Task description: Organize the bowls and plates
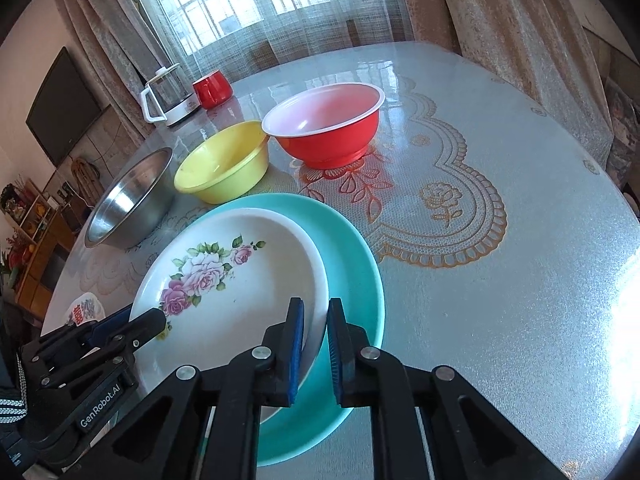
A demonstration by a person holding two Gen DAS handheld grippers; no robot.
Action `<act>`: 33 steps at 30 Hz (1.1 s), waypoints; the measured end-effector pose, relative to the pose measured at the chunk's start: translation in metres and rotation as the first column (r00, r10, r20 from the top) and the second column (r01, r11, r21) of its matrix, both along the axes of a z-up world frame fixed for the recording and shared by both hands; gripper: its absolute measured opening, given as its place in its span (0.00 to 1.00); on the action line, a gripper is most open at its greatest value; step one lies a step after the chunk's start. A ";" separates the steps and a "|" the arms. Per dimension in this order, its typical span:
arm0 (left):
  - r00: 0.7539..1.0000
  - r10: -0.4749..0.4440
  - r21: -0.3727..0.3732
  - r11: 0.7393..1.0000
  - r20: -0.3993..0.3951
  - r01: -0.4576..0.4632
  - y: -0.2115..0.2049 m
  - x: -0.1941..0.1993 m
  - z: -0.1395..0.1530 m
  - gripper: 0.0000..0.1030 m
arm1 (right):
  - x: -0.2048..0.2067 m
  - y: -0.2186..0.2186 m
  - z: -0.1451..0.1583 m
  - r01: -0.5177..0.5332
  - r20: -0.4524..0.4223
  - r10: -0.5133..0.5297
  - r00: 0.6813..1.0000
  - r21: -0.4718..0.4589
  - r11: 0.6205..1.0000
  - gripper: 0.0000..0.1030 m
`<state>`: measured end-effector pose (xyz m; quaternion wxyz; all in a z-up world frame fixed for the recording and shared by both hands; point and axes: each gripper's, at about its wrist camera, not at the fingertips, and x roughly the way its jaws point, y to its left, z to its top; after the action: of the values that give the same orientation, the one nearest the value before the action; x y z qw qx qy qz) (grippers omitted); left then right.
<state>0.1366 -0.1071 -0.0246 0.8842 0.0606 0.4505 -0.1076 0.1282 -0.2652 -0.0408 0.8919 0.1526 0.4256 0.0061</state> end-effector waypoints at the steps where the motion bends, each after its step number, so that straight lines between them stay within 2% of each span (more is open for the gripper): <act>1: 1.000 -0.001 -0.005 1.000 0.011 0.001 0.001 -0.002 0.002 0.22 | 0.000 0.000 0.000 0.000 -0.002 0.000 1.000 0.001 1.000 0.11; 4: 1.000 -0.004 -0.033 0.999 0.029 0.005 0.005 -0.006 0.008 0.27 | 0.002 -0.001 -0.002 0.005 -0.016 -0.005 1.000 0.019 1.000 0.12; 10: 0.997 -0.004 -0.053 0.999 0.076 0.008 0.018 -0.019 0.020 0.31 | -0.001 -0.007 -0.002 0.033 -0.029 -0.032 0.999 0.025 0.999 0.24; 15: 0.996 0.015 -0.101 0.995 0.093 -0.005 0.039 -0.032 0.029 0.34 | -0.009 -0.008 0.010 0.060 0.016 -0.060 0.998 -0.010 0.998 0.29; 20: 0.992 0.047 -0.125 0.992 0.121 -0.032 0.063 -0.045 0.036 0.36 | -0.018 -0.003 0.031 0.066 0.098 -0.062 0.993 -0.035 0.997 0.33; 22: 0.988 0.063 -0.122 0.991 0.139 -0.046 0.073 -0.050 0.039 0.36 | -0.020 0.004 0.038 0.027 0.122 -0.025 0.992 -0.016 1.000 0.35; 25: 0.982 0.101 -0.131 0.988 0.161 -0.080 0.092 -0.056 0.044 0.37 | -0.021 0.023 0.043 -0.102 0.138 0.094 0.986 0.052 0.993 0.36; 29: 0.972 0.171 -0.161 0.976 0.164 -0.145 0.121 -0.058 0.045 0.39 | -0.024 0.061 0.044 -0.278 0.150 0.262 0.953 0.102 0.955 0.36; 33: 0.959 0.239 -0.185 0.960 0.150 -0.211 0.150 -0.060 0.041 0.39 | -0.028 0.098 0.042 -0.417 0.146 0.399 0.906 0.129 0.900 0.36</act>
<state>0.0765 0.0432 0.0167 0.9280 -0.0566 0.3663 -0.0379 0.1000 -0.1673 0.0015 0.8792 0.1290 0.3939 0.2351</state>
